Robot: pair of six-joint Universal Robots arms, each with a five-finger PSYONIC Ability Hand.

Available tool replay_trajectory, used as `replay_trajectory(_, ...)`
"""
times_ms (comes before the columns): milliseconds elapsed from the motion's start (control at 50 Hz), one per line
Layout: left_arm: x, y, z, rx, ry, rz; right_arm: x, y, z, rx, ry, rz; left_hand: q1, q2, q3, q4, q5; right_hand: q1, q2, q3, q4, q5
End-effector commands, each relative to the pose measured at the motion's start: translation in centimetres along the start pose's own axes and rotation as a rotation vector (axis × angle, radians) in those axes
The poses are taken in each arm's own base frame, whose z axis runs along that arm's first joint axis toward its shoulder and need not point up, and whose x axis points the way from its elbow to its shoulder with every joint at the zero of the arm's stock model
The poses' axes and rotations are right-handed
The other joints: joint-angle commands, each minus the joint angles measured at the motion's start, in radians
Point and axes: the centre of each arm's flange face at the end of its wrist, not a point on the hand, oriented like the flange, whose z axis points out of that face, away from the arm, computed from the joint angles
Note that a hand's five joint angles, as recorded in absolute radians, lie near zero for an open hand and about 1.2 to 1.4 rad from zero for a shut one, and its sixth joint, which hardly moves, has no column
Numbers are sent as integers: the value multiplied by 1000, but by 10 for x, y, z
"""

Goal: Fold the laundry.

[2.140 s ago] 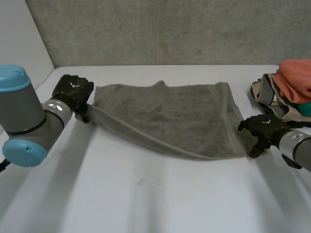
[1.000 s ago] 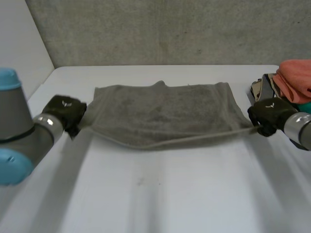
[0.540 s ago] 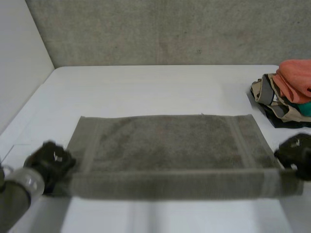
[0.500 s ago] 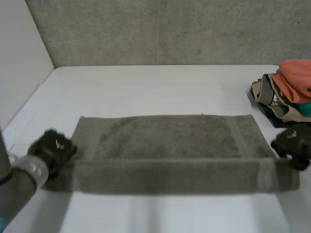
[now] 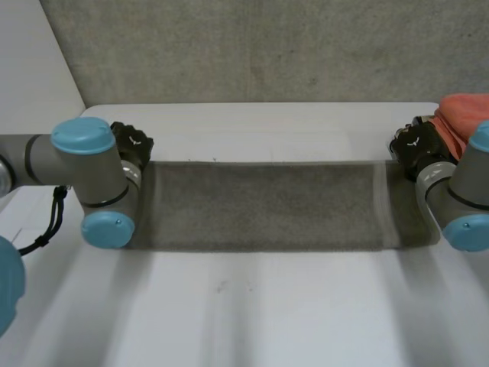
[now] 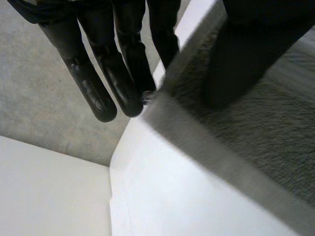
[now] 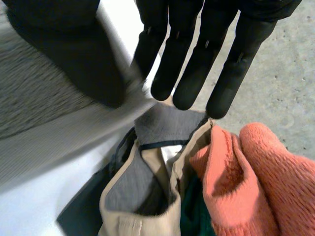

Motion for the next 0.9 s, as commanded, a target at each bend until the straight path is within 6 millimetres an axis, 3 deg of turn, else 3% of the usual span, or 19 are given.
replay_trajectory(20,25,-28,-10,114,74,-2,-16,-4,1,-11,7,36,-704,-751,-768,-774,-744,-744,-749,-758,-758,-751)
replay_trajectory(80,35,-39,-21,151,115,-2,-17,-8,-11,-30,-4,97,-704,-751,-768,-774,-744,-744,-749,-758,-758,-751)
replay_trajectory(140,38,-38,-30,139,132,0,-9,-16,-29,-30,-22,170,-704,-751,-768,-774,-744,-744,-749,-758,-758,-751)
replay_trajectory(240,27,-34,-51,115,153,-8,-6,-24,-59,-27,-109,254,-704,-751,-768,-774,-744,-737,-742,-751,-751,-744)
replay_trajectory(320,17,-31,-78,93,179,-71,-1,-12,-81,-80,-199,331,-704,-751,-768,-774,-744,-655,-659,-669,-668,-661)
replay_trajectory(440,6,-27,-117,103,240,-224,8,23,-104,-206,-284,429,-704,-751,-768,-774,-744,-487,-492,-501,-501,-494)
replay_trajectory(540,3,-27,-132,146,272,-310,7,36,-107,-221,-300,448,-704,-751,-768,-774,-744,-455,-460,-469,-469,-462)
replay_trajectory(680,5,-26,-138,163,277,-332,3,54,-94,-223,-283,453,-704,-751,-768,-774,-744,-285,-290,-299,-299,-292)
replay_trajectory(700,6,-25,-138,162,280,-332,1,57,-92,-223,-283,451,-704,-751,-768,-774,-744,-197,-202,-211,-211,-204)
replay_trajectory(720,6,-25,-138,160,281,-331,1,60,-87,-223,-269,444,-704,-751,-768,-774,-744,266,261,252,252,259)
replay_trajectory(740,7,-24,-139,158,282,-331,2,62,-85,-225,-256,439,-704,-751,-768,-774,-744,476,471,462,462,469)
replay_trajectory(860,6,-24,-139,155,279,-331,25,80,-81,-313,-121,367,-704,-751,-768,-774,-744,478,473,464,464,471)
replay_trajectory(900,1,-26,-140,164,263,-334,44,87,-84,-347,-33,318,-704,-751,-768,-774,-744,478,473,464,464,471)
